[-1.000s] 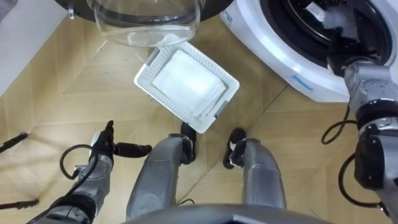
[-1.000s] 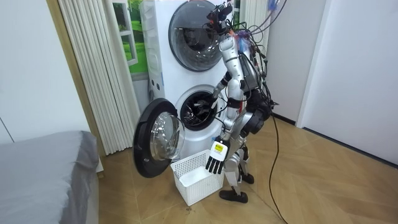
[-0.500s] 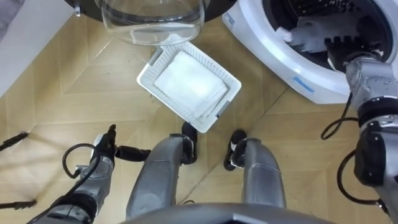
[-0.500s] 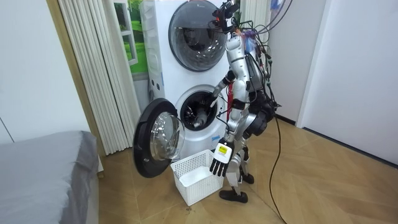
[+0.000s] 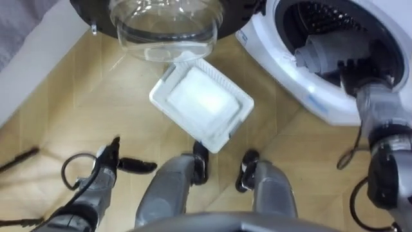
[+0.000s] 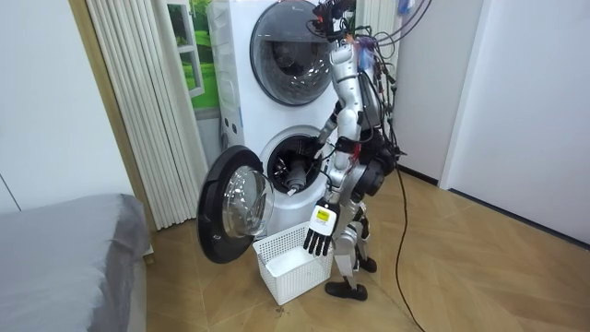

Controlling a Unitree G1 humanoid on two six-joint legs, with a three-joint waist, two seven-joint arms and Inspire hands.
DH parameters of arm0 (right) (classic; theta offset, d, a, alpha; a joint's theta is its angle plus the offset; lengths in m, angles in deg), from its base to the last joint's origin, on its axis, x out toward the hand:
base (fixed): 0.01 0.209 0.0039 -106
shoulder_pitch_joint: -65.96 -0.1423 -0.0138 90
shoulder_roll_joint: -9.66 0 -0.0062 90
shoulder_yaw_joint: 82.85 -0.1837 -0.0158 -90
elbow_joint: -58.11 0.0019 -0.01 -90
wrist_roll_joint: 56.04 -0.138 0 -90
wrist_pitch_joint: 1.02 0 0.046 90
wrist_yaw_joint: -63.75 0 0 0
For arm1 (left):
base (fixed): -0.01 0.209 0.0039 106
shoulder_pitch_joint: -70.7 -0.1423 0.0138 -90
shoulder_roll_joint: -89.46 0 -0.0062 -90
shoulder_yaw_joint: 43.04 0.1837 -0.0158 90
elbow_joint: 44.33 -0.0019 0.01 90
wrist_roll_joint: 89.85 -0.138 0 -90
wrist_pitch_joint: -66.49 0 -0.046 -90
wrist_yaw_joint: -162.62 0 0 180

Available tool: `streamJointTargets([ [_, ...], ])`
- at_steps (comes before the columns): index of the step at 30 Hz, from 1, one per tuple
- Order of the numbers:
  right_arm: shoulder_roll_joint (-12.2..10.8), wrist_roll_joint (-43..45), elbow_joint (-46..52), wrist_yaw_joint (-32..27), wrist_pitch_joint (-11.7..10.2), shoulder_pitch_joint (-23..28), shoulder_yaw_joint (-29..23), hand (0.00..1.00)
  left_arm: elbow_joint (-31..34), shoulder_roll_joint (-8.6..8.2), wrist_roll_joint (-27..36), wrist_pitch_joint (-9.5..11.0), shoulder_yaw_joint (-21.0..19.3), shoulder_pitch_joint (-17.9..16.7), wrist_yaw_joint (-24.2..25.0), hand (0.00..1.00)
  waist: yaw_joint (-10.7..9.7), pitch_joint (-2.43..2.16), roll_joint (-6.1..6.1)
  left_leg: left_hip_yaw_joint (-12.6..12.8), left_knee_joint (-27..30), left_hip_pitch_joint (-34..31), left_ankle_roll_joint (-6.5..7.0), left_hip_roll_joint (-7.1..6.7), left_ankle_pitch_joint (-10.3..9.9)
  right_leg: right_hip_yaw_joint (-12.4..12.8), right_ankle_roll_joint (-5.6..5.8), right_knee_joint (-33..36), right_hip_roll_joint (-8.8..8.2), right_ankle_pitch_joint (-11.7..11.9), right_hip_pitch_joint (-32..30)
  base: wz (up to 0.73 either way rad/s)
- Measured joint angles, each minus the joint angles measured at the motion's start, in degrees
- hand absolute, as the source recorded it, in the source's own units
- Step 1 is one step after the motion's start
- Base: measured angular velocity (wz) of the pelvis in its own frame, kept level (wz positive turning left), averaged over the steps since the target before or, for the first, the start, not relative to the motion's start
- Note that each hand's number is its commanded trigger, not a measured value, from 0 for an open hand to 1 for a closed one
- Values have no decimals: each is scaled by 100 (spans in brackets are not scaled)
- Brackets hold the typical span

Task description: Put towel into washing machine

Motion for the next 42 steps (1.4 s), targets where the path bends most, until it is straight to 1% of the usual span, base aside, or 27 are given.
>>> streamJointTargets([
  [2,0,273,-113,247,27,379,-8,0,-1,2,-69,-13,-206,-78,109,0,-12,-14,12,-64,-142,212,-13,14,6,-100,29,-299,71,55,319,12],
  [3,0,374,-154,317,50,450,-8,0,-4,7,-64,-14,-227,-92,119,0,-14,-14,12,-67,-178,263,-13,13,7,-99,40,-339,84,62,373,0],
  [4,-21,643,-179,432,69,665,5,0,-4,8,-67,-15,-250,-133,137,0,-17,-25,12,-69,-280,387,-16,3,8,-104,62,-459,99,82,502,0],
  [5,-44,804,-197,496,71,758,15,0,-5,7,-65,-22,-259,-157,143,0,-27,-43,22,-73,-328,446,-17,2,9,-117,73,-545,115,98,583,0],
  [6,-109,1140,-285,603,69,961,29,0,-20,6,-50,-30,-275,-202,150,0,-33,-74,22,-79,-390,598,-17,7,9,-120,104,-724,156,136,798,0],
  [7,-179,1418,-464,663,72,1110,32,0,-59,8,-22,-25,-293,-276,149,0,-63,-141,-4,-83,-479,766,-18,-4,10,-138,116,-855,164,146,985,0],
  [8,-197,1570,-582,665,79,1195,33,0,-76,7,-20,-21,-292,-311,149,0,-105,-157,-4,-90,-532,866,-18,-13,10,-158,128,-934,169,153,1107,6],
  [9,-203,1919,-738,667,102,1395,40,0,-108,7,-58,-15,-317,-371,149,0,-142,-178,-15,-91,-631,1090,-18,-21,10,-219,151,-1095,180,170,1360,3],
  [10,-211,2423,-804,668,103,1618,51,0,-120,13,-130,-10,-433,-462,145,0,-140,-222,-49,-91,-731,1283,-18,-23,10,-237,160,-1262,210,197,1580,0],
  [11,-228,2840,-831,660,99,1869,157,0,-116,52,-174,-7,-470,-571,141,0,-139,-276,-75,-96,-798,1440,-19,-11,10,-245,153,-1423,253,244,1778,-7],
  [13,-252,3356,-916,673,100,2181,391,0,-116,60,-186,-19,-603,-681,143,0,-153,-311,-119,-107,-909,1664,-24,-2,10,-251,151,-1665,305,301,2058,-5],
  [15,-350,3753,-1082,646,110,2397,473,0,-122,58,-184,-19,-651,-792,147,0,-161,-319,-138,-108,-993,1891,-54,9,-3,-252,152,-1841,349,331,2321,-3],
  [16,-442,4131,-1116,632,125,2514,469,0,-152,55,-182,-21,-671,-854,152,0,-186,-319,-141,-107,-1028,1994,-70,12,-8,-261,151,-1914,364,335,2451,0],
  [18,-541,4709,-1108,602,181,2621,469,0,-213,5,-180,-20,-751,-906,161,0,-208,-311,-106,-107,-1079,2096,-101,25,-17,-263,151,-1915,380,335,2528,0],
  [19,-581,5100,-1101,580,224,2644,466,0,-250,-44,-184,-34,-903,-923,168,0,-259,-287,-67,-109,-1134,2184,-129,36,-24,-264,151,-1917,394,335,2594,0],
  [20,-609,5485,-1102,579,251,2658,514,0,-259,-63,-193,-57,-1009,-989,167,0,-265,-266,-38,-104,-1195,2288,-158,49,-42,-257,149,-1916,410,335,2655,0],
  [21,-624,5661,-1103,579,254,2670,565,0,-241,-71,-197,-77,-1083,-1035,164,0,-271,-262,-33,-100,-1221,2335,-165,51,-46,-251,148,-1916,414,336,2681,-6],
  [23,-670,6020,-1094,587,268,2750,722,0,-219,-70,-231,-137,-1175,-1135,147,0,-280,-259,-32,-100,-1286,2457,-167,52,-48,-243,146,-1917,419,338,2781,-2],
  [25,-691,6405,-1044,588,331,2778,979,0,-222,-72,-226,-242,-1176,-1187,142,0,-278,-269,-19,-106,-1283,2498,-171,61,-53,-239,140,-1908,424,342,2835,0],
  [28,-751,6790,-1019,586,377,2765,1091,0,-222,-86,-229,-310,-1181,-1250,144,0,-279,-269,-13,-106,-1274,2530,-184,78,-45,-227,113,-1915,449,360,2866,-2],
  [29,-801,7042,-1025,591,412,2776,1129,0,-228,-158,-231,-394,-1212,-1256,146,0,-280,-267,-2,-105,-1283,2648,-199,86,-43,-228,112,-1932,462,361,2978,0],
  [30,-813,7135,-1025,601,437,2778,1140,0,-230,-192,-233,-420,-1241,-1258,152,0,-286,-266,3,-105,-1288,2696,-204,87,-45,-228,112,-1943,466,361,3019,0],
  [31,-845,7330,-1025,634,461,2777,1146,0,-230,-264,-233,-450,-1303,-1251,161,0,-280,-263,6,-106,-1315,2781,-213,89,-51,-227,109,-2001,478,362,3109,0],
  [34,-878,7628,-1023,663,485,2732,1176,0,-230,-355,-231,-486,-1303,-1247,161,0,-278,-263,0,-107,-1326,2900,-239,103,-67,-166,109,-2006,503,362,3249,-3],
  [40,-890,7894,-1017,669,498,2706,1256,0,-228,-366,-233,-556,-1304,-1221,154,0,-279,-259,-13,-107,-1320,2986,-251,101,-74,-109,109,-2009,526,362,3328,-2],
  [42,-890,7950,-1014,696,499,2703,1255,0,-228,-365,-234,-611,-1305,-1220,155,0,-278,-248,-16,-107,-1326,3040,-254,104,-76,-102,109,-2021,528,362,3366,0],
])
